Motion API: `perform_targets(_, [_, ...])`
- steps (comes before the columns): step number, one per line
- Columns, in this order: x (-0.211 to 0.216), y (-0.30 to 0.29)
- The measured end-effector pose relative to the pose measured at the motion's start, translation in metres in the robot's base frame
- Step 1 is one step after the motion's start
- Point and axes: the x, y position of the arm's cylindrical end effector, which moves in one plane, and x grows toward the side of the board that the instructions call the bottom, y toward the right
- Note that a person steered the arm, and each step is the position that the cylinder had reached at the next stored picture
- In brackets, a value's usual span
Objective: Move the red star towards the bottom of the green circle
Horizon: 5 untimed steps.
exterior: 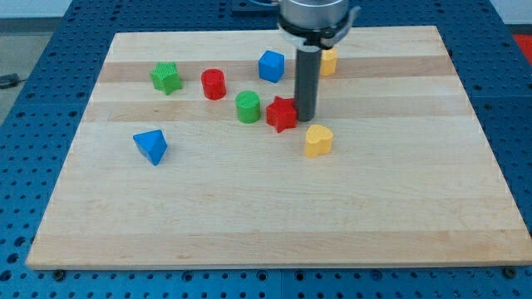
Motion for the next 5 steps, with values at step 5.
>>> perform_targets(5, [0.027,-0.076])
